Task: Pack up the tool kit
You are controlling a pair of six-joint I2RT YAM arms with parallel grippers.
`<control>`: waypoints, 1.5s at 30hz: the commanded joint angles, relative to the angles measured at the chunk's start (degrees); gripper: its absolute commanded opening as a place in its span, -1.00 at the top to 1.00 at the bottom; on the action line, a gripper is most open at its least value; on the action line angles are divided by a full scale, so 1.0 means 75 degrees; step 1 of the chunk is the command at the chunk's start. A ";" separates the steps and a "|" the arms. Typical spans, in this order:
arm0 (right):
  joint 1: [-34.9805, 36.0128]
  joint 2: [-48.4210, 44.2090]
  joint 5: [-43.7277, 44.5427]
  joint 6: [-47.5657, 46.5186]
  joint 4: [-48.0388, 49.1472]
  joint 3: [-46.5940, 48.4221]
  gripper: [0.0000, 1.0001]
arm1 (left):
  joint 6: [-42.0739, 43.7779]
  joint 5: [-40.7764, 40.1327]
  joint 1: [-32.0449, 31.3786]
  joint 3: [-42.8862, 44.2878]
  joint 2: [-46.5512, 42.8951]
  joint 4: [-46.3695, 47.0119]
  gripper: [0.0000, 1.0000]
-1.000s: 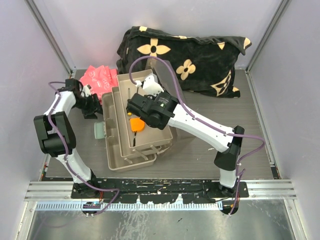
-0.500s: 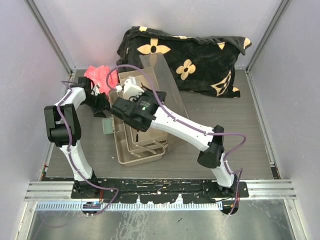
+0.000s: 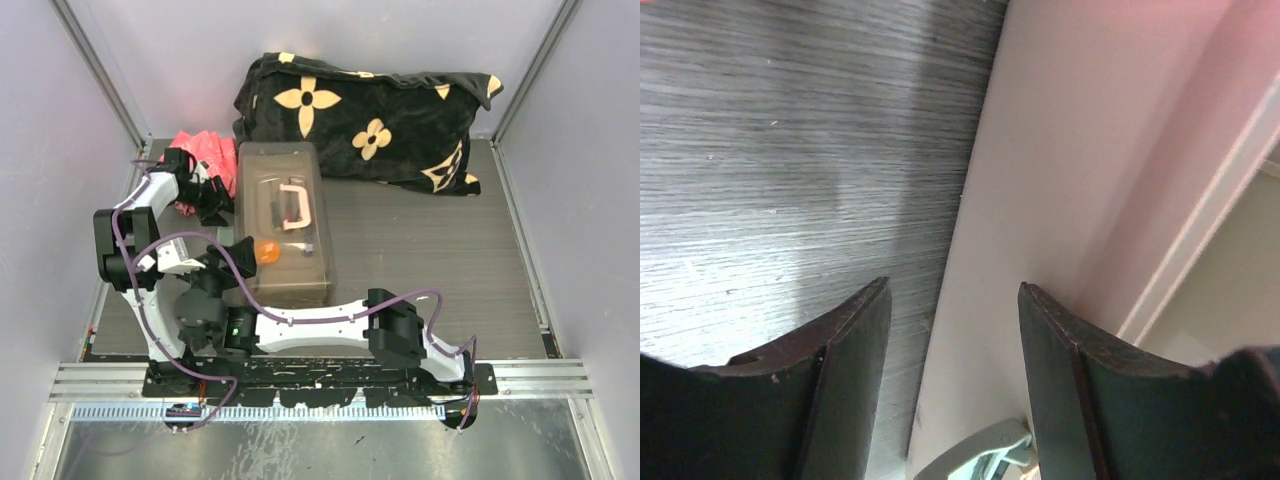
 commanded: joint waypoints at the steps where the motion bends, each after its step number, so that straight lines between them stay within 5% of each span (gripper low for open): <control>1: 0.0495 -0.0007 -0.0053 -0.7576 0.9035 0.0791 -0.83 | -0.0035 0.0643 0.0195 0.0050 -0.0424 0.0329 -0.11; 5: 0.0514 -0.0236 -0.0171 -0.8550 0.9632 0.1112 -0.86 | 0.0183 0.0714 0.0674 0.0192 -0.0676 0.0132 -0.13; 15: -0.0621 -0.2315 -0.0192 -0.5910 0.7354 -0.0642 -0.89 | 0.0859 0.1335 0.1722 0.0095 -0.2121 -0.0414 -0.18; 18: -0.1137 -0.2899 -0.0497 -0.3328 0.4399 -0.0782 -0.90 | 0.1142 0.1261 0.1719 -0.0155 -0.2733 -0.0474 -0.21; 19: -0.1275 -0.3062 -0.0800 -0.1879 0.2107 -0.0546 -0.89 | 0.1165 0.1226 0.1724 -0.0235 -0.2897 -0.0453 -0.21; 21: -0.1617 -0.3180 -0.2034 0.1505 -0.1865 0.0348 -0.90 | 0.1143 0.1222 0.1729 -0.0364 -0.3194 -0.0388 -0.22; 23: -0.2161 -0.3186 -0.3748 0.3642 -0.3703 0.0770 -0.90 | 0.1049 0.1363 0.1741 -0.0478 -0.3395 -0.0244 -0.23; 28: -0.3405 -0.2614 -0.6364 0.4962 -0.4699 0.1502 -0.89 | 0.1146 0.1462 0.1752 -0.0710 -0.3632 -0.0151 -0.24; 34: -0.4743 -0.0916 -0.8386 0.6622 -0.7927 0.3939 -0.81 | 0.1586 0.1426 0.1747 -0.1405 -0.3839 -0.0320 -0.24; 45: -0.5515 -0.1281 -1.0275 0.7489 -0.8314 0.1872 -0.64 | 0.1794 0.1974 0.1764 -0.2931 -0.4260 0.0282 -0.26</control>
